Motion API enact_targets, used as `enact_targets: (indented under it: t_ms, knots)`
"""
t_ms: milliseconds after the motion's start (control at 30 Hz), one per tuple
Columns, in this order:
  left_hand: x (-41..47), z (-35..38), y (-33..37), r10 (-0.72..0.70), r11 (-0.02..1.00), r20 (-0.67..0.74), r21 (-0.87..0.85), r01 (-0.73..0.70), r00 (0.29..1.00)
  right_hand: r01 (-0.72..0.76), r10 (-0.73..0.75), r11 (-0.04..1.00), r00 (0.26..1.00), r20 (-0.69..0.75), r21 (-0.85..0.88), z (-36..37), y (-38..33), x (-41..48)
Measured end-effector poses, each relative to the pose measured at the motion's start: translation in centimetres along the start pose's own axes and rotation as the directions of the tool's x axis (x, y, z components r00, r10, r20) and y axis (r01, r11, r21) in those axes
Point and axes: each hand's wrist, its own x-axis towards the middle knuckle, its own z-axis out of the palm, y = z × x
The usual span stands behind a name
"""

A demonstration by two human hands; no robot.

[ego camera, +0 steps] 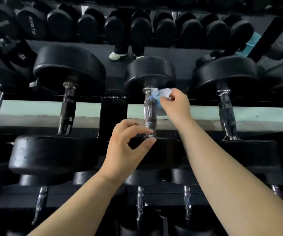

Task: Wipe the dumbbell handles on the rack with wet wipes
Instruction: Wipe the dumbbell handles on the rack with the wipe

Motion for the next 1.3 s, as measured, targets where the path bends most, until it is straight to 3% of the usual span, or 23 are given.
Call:
enact_targets:
  t_ms: [100,200,333,567,667,767,833,967,1033,1100,1200,1233,1300]
  knots:
    - [0.5,1.2,-0.6,0.015,1.0,-0.036,-0.019,-0.016,0.999,-0.029,0.007,0.994,0.98,0.199,0.11,-0.2,0.1,-0.1]
    - [0.6,1.5,-1.2,0.04,0.999,-0.079,-0.031,-0.042,0.996,-0.075,0.004,0.974,0.95,0.311,0.216,-0.5,1.0,-0.2]
    - [0.5,1.3,-1.4,0.065,0.998,-0.064,-0.012,-0.066,0.996,-0.113,0.062,0.988,0.911,0.408,0.101,-1.0,2.0,-1.2]
    - [0.4,1.3,-1.5,0.081,0.996,-0.069,-0.017,-0.082,0.994,-0.124,0.061,0.972,0.954,0.295,0.2,-0.6,0.0,0.0]
    - [0.5,1.3,-1.6,0.09,0.996,-0.072,-0.016,-0.091,0.993,-0.121,0.069,0.986,0.925,0.373,0.118,-0.8,0.0,-1.3]
    - [0.5,1.3,-1.8,0.103,0.994,-0.079,-0.018,-0.105,0.992,-0.153,0.105,0.987,0.841,0.53,0.046,-1.8,0.8,-3.5]
    - [0.5,1.3,-1.8,0.114,0.993,-0.08,-0.019,-0.115,0.99,-0.155,0.117,0.988,0.829,0.547,0.023,-2.0,1.0,-3.6]
    - [0.5,1.3,-1.7,0.122,0.992,-0.079,-0.025,-0.125,0.989,-0.189,0.15,0.972,0.955,0.257,0.136,-0.6,1.0,-1.3]
    - [0.5,1.3,-1.8,0.121,0.992,-0.079,-0.028,-0.124,0.989,-0.162,0.129,0.975,0.97,0.206,0.153,-0.1,0.9,-1.2]
    - [0.5,1.3,-1.8,0.119,0.992,-0.08,-0.03,-0.122,0.99,-0.143,0.103,0.98,0.959,0.264,0.138,-0.5,1.0,-2.0]
    - [0.5,1.3,-1.8,0.129,0.991,-0.08,-0.027,-0.131,0.988,-0.166,0.11,0.983,0.871,0.479,0.076,-1.7,1.3,-3.2]
    - [0.5,1.3,-1.8,0.132,0.99,-0.081,-0.029,-0.135,0.988,-0.183,0.12,0.98,0.854,0.506,0.076,-2.0,1.3,-3.4]
    - [0.5,1.3,-1.9,0.133,0.99,-0.082,-0.041,-0.137,0.988,-0.212,0.131,0.967,0.89,0.437,0.142,-2.1,1.6,-3.1]
